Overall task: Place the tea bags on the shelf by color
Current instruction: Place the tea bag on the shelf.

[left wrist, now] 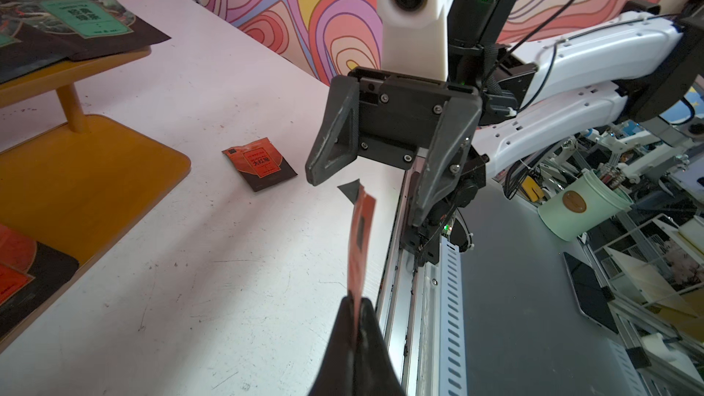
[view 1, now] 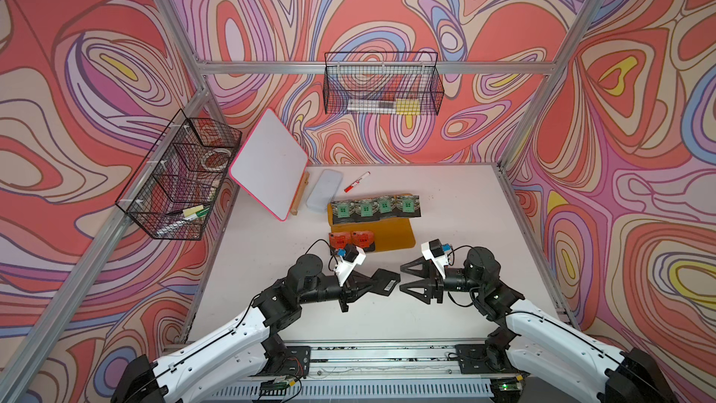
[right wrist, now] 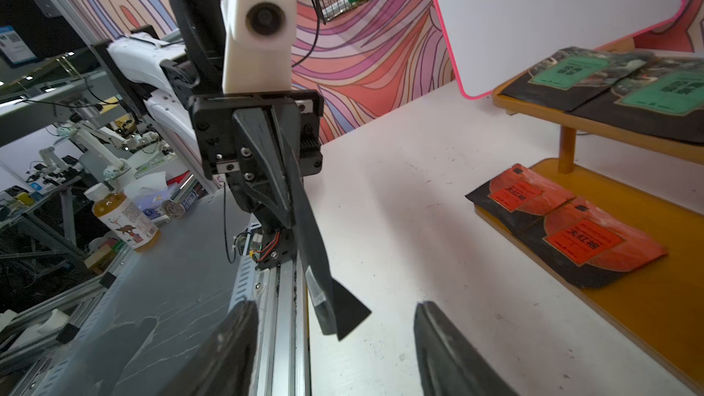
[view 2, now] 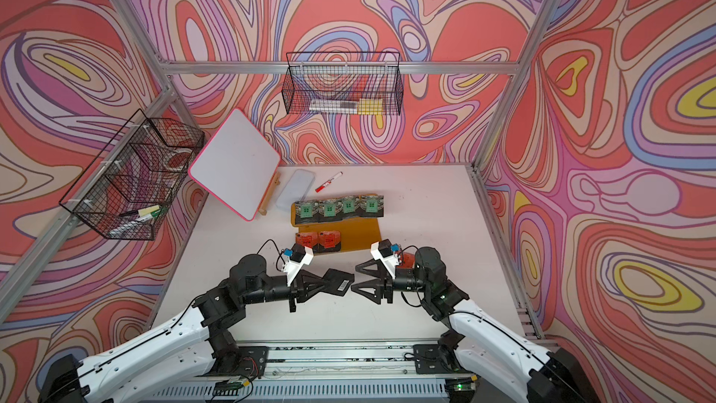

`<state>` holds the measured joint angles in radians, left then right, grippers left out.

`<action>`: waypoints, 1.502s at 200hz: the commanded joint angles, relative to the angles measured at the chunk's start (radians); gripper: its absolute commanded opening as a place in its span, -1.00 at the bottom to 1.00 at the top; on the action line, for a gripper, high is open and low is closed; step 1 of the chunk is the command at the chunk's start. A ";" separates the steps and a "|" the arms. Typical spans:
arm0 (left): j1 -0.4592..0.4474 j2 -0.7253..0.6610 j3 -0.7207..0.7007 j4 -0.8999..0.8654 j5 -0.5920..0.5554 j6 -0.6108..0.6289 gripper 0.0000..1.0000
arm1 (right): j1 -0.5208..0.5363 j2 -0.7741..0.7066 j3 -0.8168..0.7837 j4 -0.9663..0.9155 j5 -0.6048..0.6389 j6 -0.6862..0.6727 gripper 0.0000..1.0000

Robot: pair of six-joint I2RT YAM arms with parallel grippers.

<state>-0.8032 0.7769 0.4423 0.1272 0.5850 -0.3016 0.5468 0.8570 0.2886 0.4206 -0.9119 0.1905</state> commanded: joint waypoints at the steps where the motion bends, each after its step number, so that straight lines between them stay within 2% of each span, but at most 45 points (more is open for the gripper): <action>1: 0.008 -0.007 0.032 -0.057 0.069 0.082 -1.00 | 0.008 -0.019 -0.018 0.169 -0.071 -0.033 0.46; 47: 0.009 0.035 0.065 -0.101 0.140 0.131 -1.00 | 0.047 0.070 0.074 0.083 -0.130 -0.055 0.40; 74: 0.009 0.052 0.111 -0.114 0.177 0.147 -1.00 | 0.105 0.113 0.141 -0.053 -0.121 -0.148 0.30; 107: 0.009 0.046 0.116 -0.127 0.164 0.160 -1.00 | 0.124 0.153 0.188 -0.152 -0.121 -0.189 -0.01; 127: 0.009 0.044 0.116 -0.132 0.162 0.160 -1.00 | 0.125 0.164 0.197 -0.175 -0.116 -0.191 -0.22; 159: 0.010 0.036 0.121 -0.164 0.145 0.168 -1.00 | 0.125 0.154 0.201 -0.197 -0.108 -0.200 -0.34; 176: 0.012 0.023 0.118 -0.174 0.132 0.168 -1.00 | 0.125 0.142 0.198 -0.203 -0.104 -0.201 -0.53; 232: 0.016 -0.023 0.105 -0.213 0.101 0.168 -1.00 | 0.125 0.097 0.176 -0.217 -0.077 -0.191 -0.68; 247: 0.016 -0.029 0.104 -0.220 0.095 0.167 -1.00 | 0.125 0.090 0.174 -0.218 -0.072 -0.189 -0.78; 290: 0.018 -0.057 0.092 -0.233 0.073 0.160 -1.00 | 0.125 0.085 0.172 -0.223 -0.063 -0.185 -0.81; 300: 0.018 -0.064 0.089 -0.233 0.068 0.159 -1.00 | 0.125 0.088 0.172 -0.222 -0.061 -0.185 -0.92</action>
<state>-0.7921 0.7406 0.5392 -0.0792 0.6746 -0.1490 0.6693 0.9550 0.4675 0.2096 -0.9867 0.0048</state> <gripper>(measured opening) 0.058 0.086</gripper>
